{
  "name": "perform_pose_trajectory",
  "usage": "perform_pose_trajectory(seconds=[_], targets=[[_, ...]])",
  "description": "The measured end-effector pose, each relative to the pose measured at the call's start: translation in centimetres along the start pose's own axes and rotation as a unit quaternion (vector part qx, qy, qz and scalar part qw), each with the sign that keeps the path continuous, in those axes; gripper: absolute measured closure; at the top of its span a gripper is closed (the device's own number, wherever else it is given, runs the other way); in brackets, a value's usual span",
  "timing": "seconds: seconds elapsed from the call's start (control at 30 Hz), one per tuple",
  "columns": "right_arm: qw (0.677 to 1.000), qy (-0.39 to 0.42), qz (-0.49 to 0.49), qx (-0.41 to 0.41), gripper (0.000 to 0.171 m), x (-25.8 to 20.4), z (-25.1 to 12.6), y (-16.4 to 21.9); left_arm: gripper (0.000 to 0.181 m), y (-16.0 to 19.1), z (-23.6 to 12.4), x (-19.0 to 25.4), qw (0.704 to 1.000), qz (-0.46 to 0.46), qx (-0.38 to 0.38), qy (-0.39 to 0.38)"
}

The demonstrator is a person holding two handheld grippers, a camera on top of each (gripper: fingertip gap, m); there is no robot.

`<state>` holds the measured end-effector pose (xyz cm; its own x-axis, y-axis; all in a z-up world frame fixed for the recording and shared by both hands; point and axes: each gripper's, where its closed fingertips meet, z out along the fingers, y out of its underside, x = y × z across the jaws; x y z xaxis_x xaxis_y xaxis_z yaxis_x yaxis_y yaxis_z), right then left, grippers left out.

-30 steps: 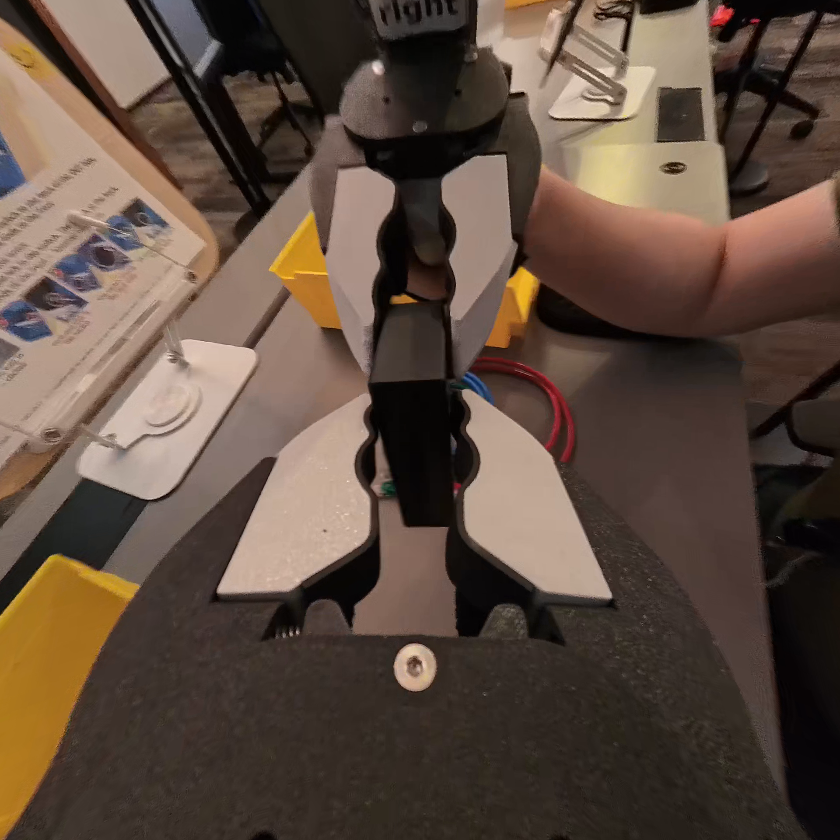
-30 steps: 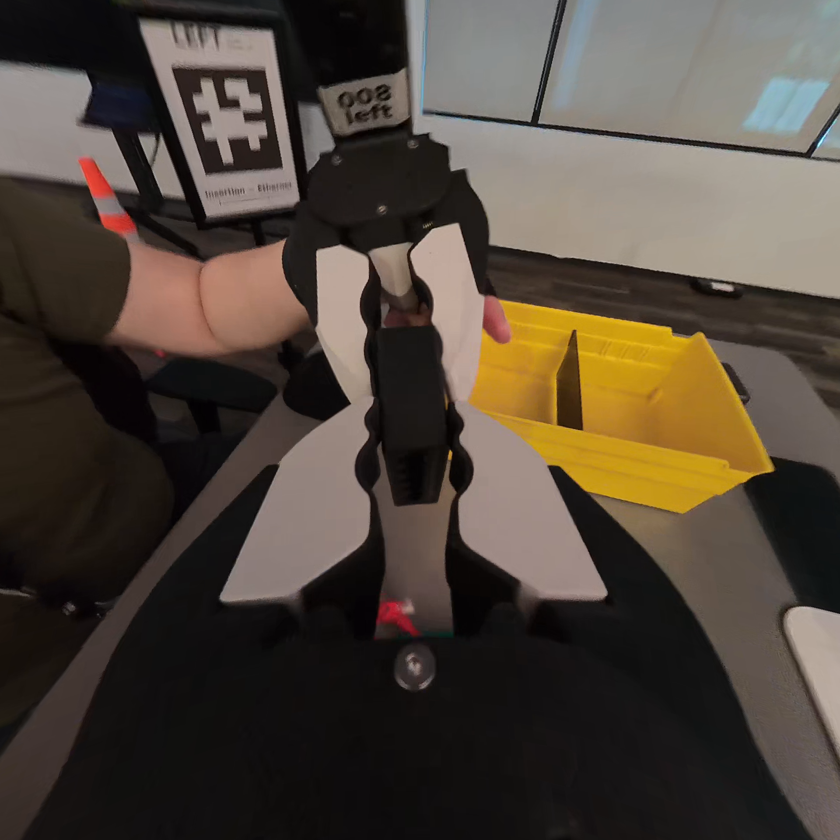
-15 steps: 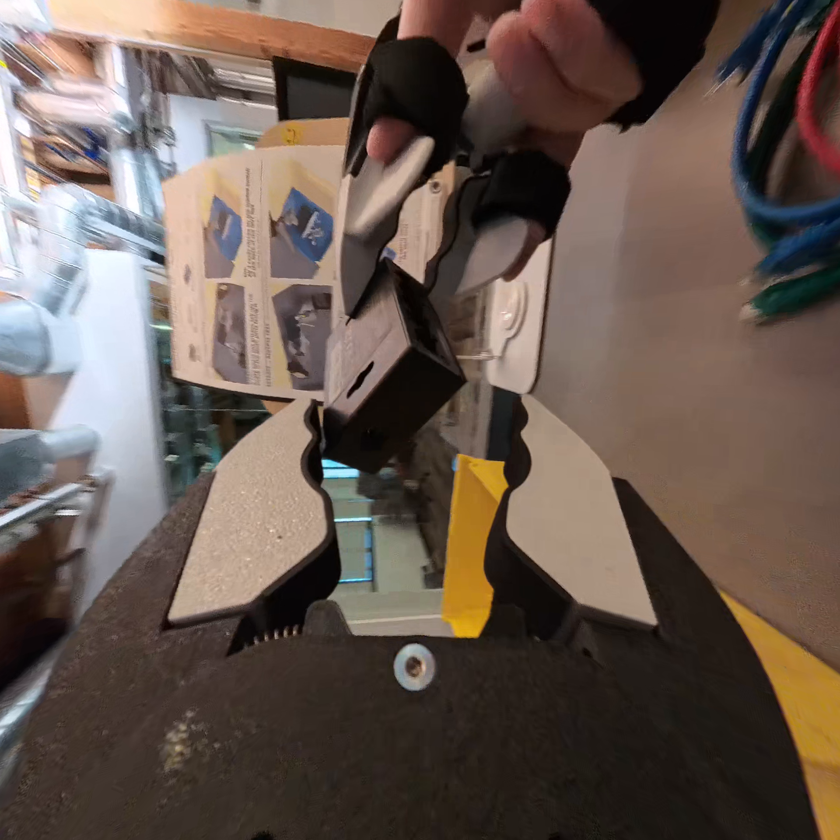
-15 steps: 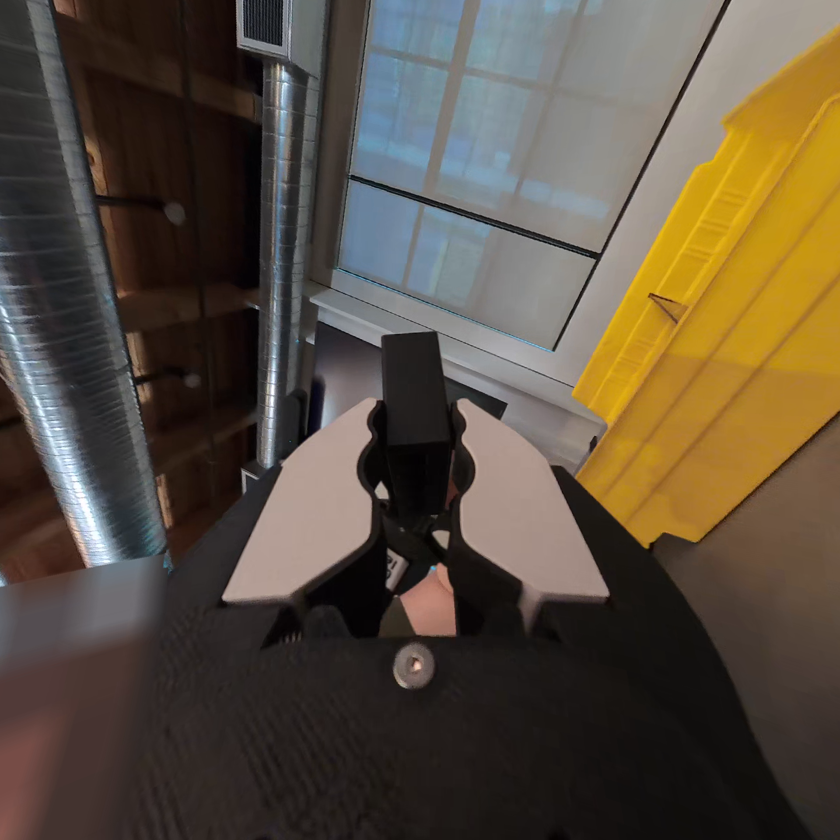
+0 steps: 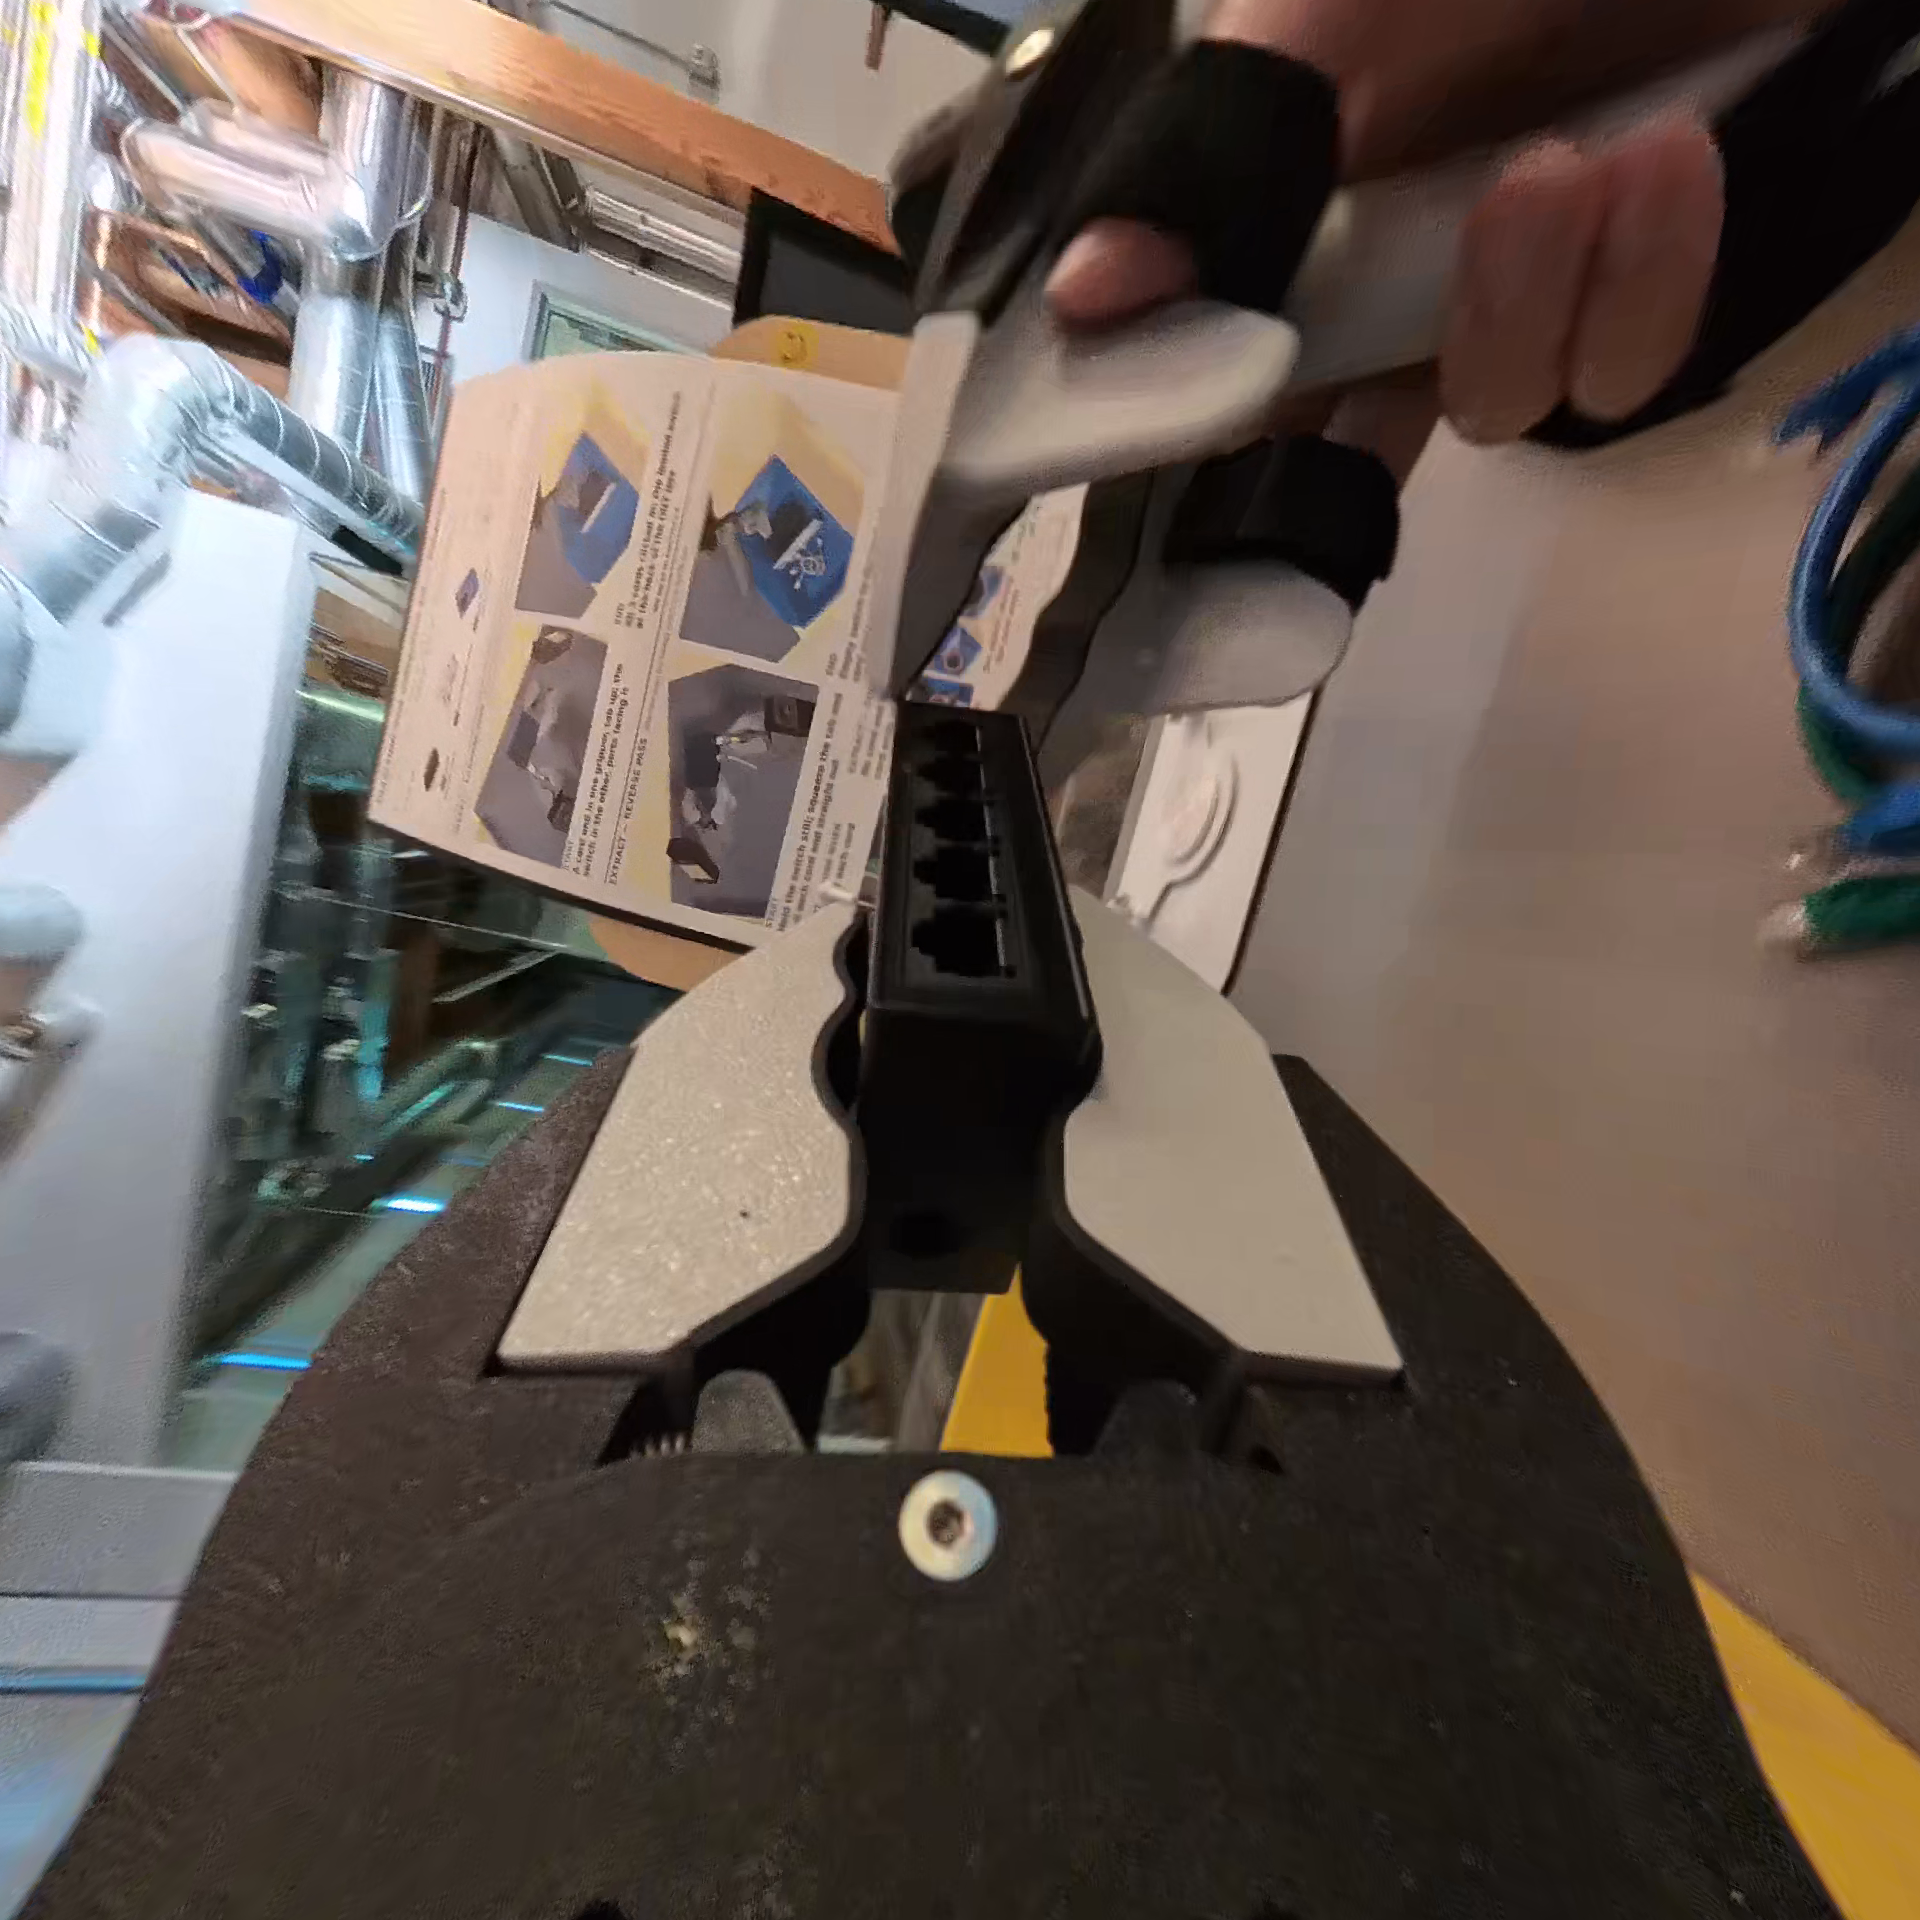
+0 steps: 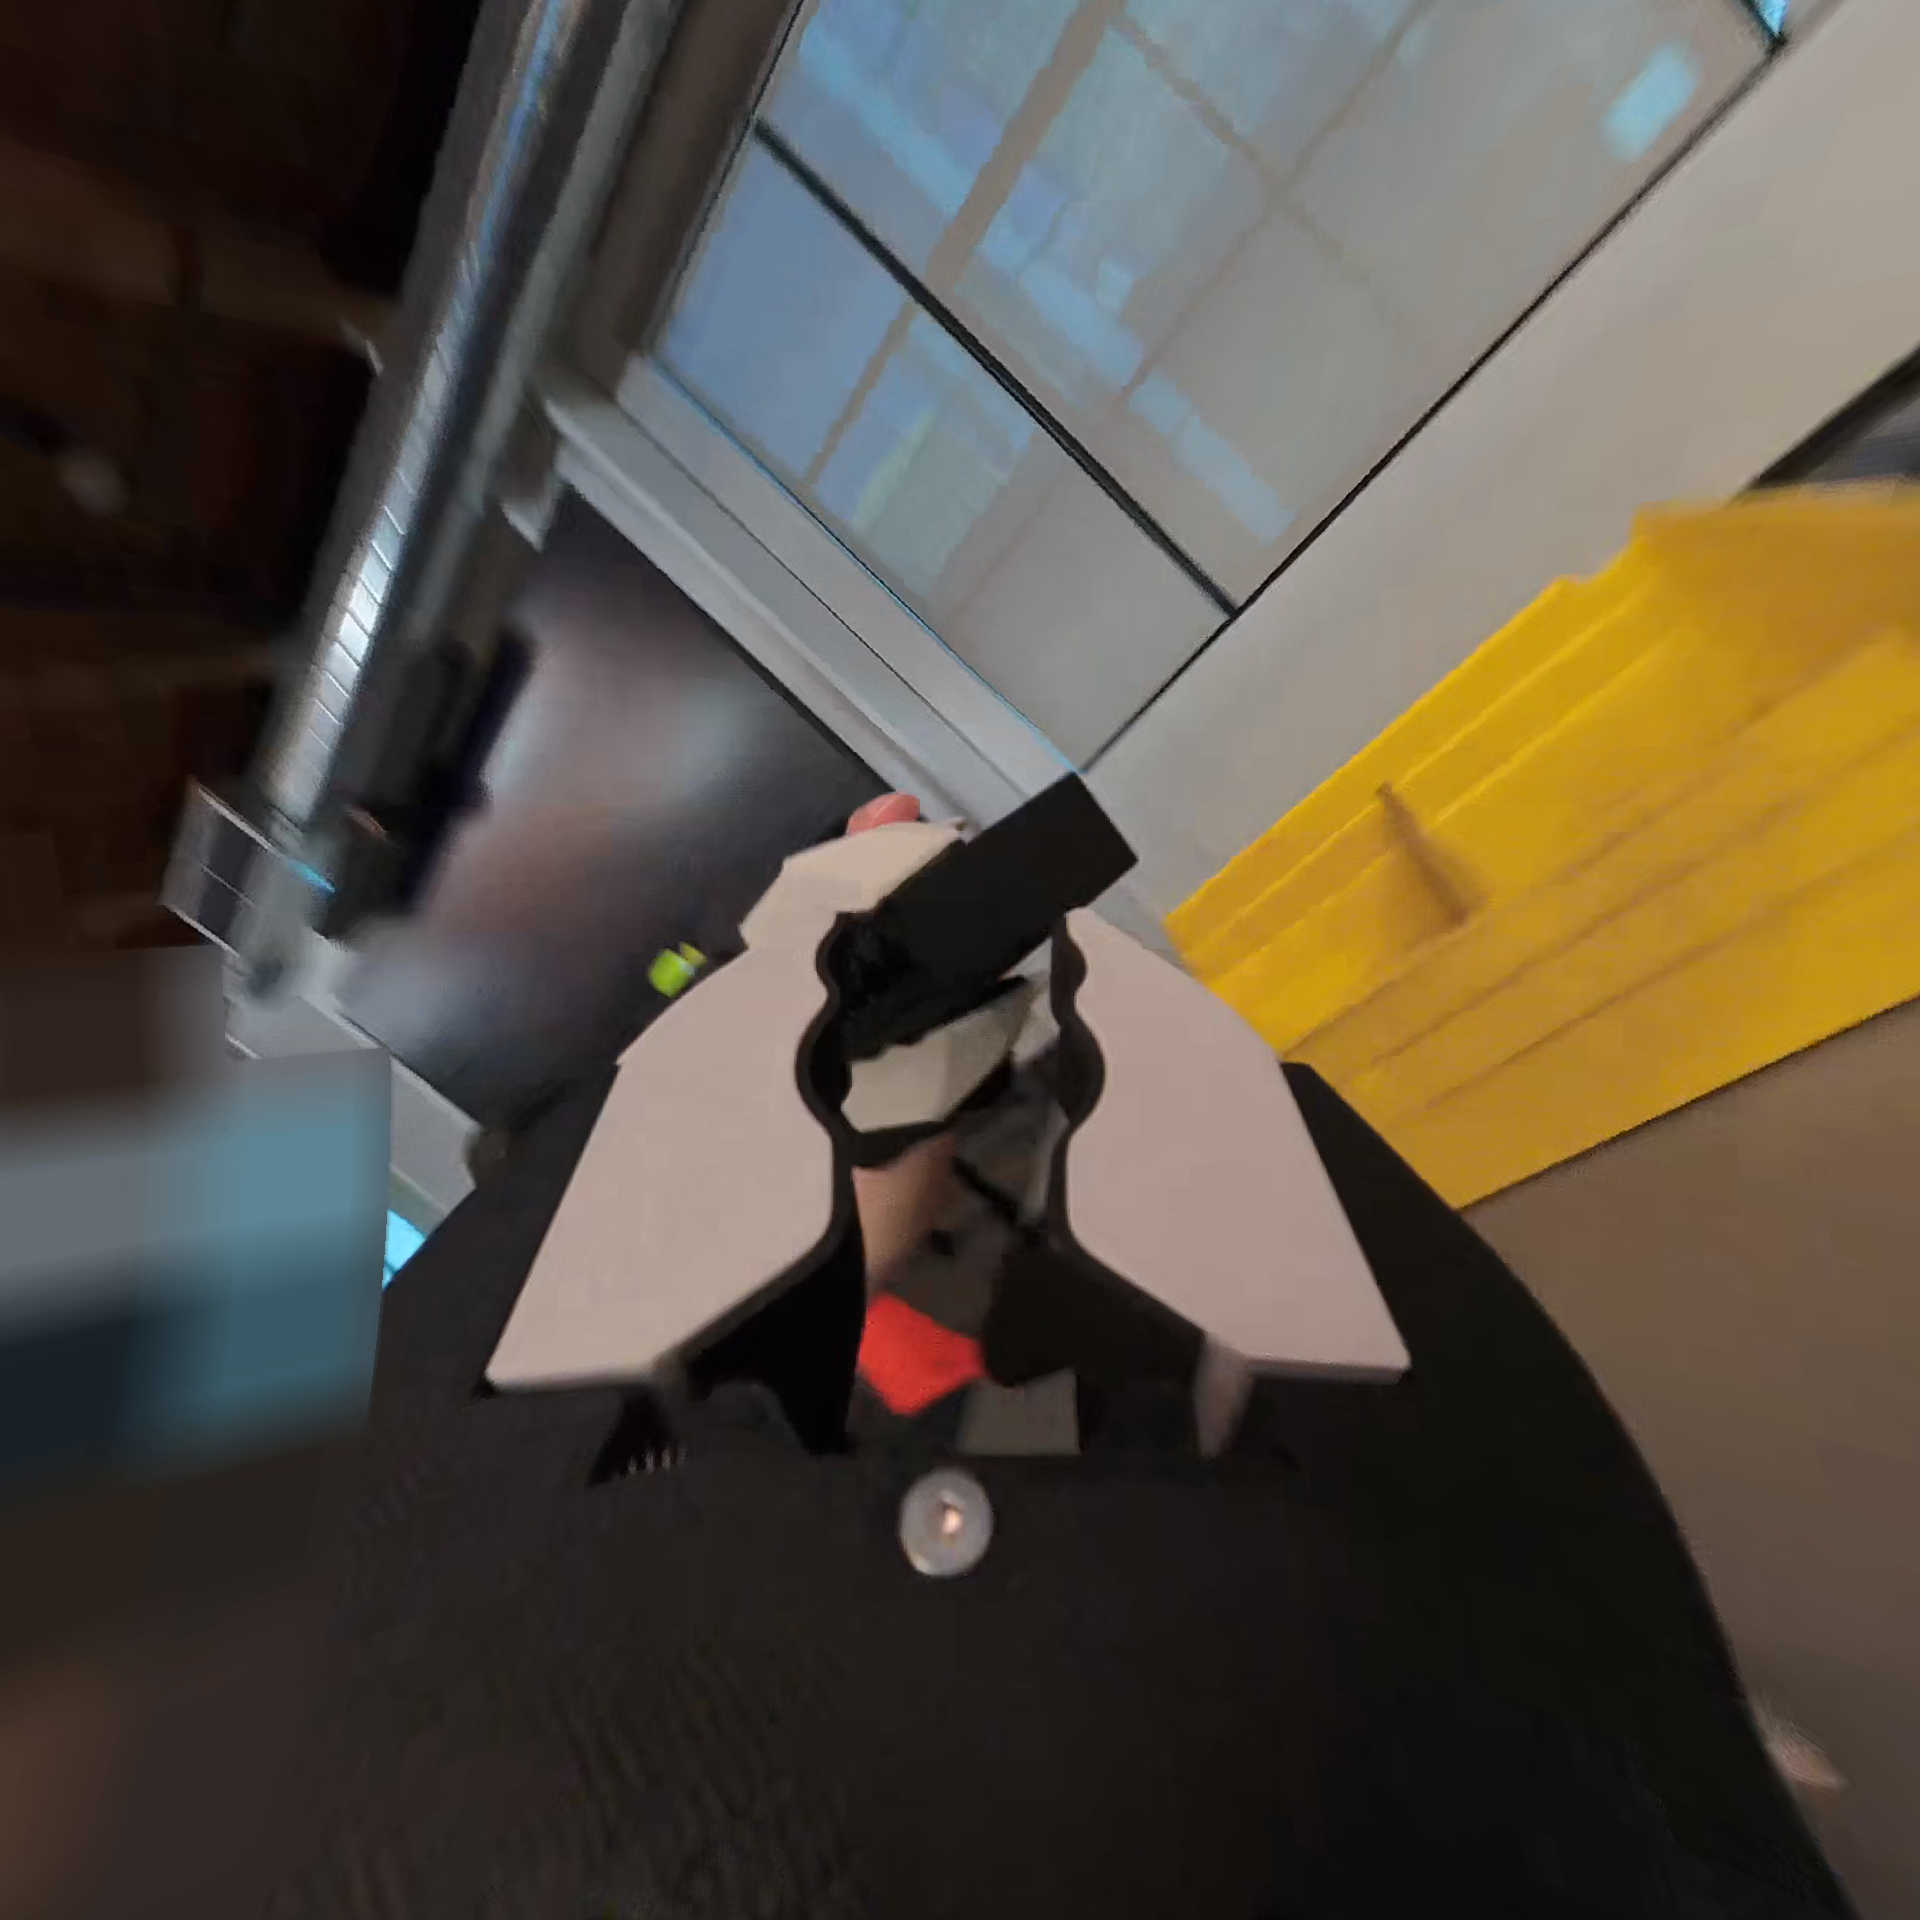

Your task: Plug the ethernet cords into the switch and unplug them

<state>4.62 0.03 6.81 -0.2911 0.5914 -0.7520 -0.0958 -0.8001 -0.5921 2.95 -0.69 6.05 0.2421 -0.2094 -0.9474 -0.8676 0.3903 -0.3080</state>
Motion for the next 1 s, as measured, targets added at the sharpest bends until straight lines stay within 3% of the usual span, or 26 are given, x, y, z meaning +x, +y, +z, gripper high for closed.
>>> perform_pose_trajectory(seconds=[0.1,0.17,0.3,0.4,0.5,0.6,0.83,1.0], targets=[[0.983,0.045,-0.176,-0.023,0.130,-2.1,-1.2,-1.2,0.151,-0.7,-0.8,-1.2,0.997,-0.070,0.027,0.014],[0.941,0.074,-0.329,-0.033,0.126,-4.0,-1.7,-1.4,0.151,-1.6,-1.3,-1.3,0.992,-0.106,0.055,0.037],[0.794,0.130,-0.582,-0.117,0.120,-5.8,-1.9,0.9,0.150,-4.0,-1.9,-0.2,0.980,-0.142,0.101,0.098],[0.689,0.151,-0.687,-0.171,0.120,-5.7,-1.8,2.8,0.151,-5.5,-2.0,0.8,0.971,-0.142,0.129,0.141],[0.613,0.172,-0.742,-0.212,0.126,-5.1,-1.9,3.6,0.151,-6.4,-2.0,1.5,0.964,-0.143,0.150,0.166],[0.586,0.185,-0.751,-0.240,0.142,-4.6,-2.4,3.8,0.151,-6.3,-1.6,2.0,0.963,-0.136,0.156,0.175],[0.550,0.216,-0.754,-0.287,0.144,-3.4,-3.6,3.6,0.151,-6.2,0.0,2.8,0.968,-0.100,0.159,0.166],[0.548,0.228,-0.746,-0.300,0.144,-3.3,-4.3,3.4,0.149,-6.6,0.4,2.7,0.967,-0.103,0.191,0.136]])
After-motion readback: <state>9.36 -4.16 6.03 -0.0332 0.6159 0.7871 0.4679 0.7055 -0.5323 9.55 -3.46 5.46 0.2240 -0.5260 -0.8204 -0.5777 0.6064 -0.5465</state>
